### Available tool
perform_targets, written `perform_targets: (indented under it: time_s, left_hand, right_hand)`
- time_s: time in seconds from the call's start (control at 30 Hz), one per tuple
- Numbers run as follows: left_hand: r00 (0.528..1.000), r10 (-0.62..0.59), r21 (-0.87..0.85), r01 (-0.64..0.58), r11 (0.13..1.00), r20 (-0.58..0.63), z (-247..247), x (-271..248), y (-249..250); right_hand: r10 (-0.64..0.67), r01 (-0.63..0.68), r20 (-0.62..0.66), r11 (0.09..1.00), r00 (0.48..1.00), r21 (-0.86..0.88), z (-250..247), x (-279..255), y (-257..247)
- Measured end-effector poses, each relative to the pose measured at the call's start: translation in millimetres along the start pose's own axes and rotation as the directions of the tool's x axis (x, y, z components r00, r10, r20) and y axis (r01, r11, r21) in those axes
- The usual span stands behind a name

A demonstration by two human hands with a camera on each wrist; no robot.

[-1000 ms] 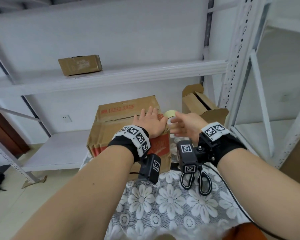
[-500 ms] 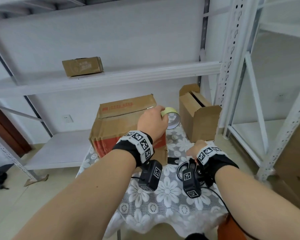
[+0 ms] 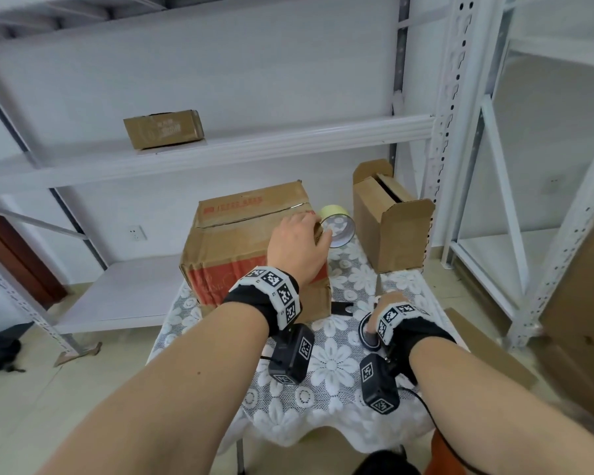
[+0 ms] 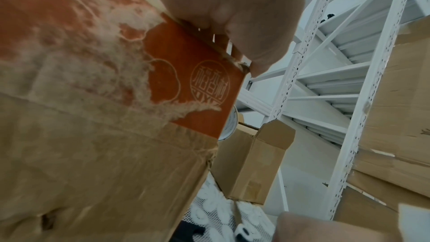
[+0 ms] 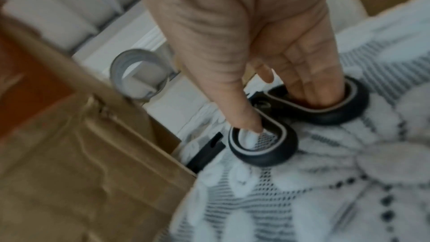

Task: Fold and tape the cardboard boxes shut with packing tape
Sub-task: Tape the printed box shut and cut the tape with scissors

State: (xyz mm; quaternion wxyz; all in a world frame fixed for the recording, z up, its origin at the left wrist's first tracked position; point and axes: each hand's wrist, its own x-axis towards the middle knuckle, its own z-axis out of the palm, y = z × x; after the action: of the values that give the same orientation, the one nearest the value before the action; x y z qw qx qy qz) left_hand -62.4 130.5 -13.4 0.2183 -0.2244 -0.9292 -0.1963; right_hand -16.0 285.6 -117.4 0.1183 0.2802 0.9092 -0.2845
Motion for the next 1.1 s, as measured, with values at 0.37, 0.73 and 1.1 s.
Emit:
perform_targets:
  time_s: [0.37,0.73,1.1]
  left_hand:
    - [1.0,-0.022,0.244,0.016,0.97,0.021,1,-8,-3]
    - [0.999,-0.022,0.292,0.013,0.956,0.027,-4,-15,-12]
    - [1.0,-0.005,0.25,-0.002,0.968,0.026,-7,-16,-15]
  right_hand:
    - [-0.098,-0.221,0.324,0.547,0.941,0.807,-30,-11,13]
    - [-0.511,-0.001,0.237,0.418,0.826,0.908,-48,-45,-28]
    - [-0.504,-0.009,0.412,0.625,0.759,0.781,-64,-46,-34]
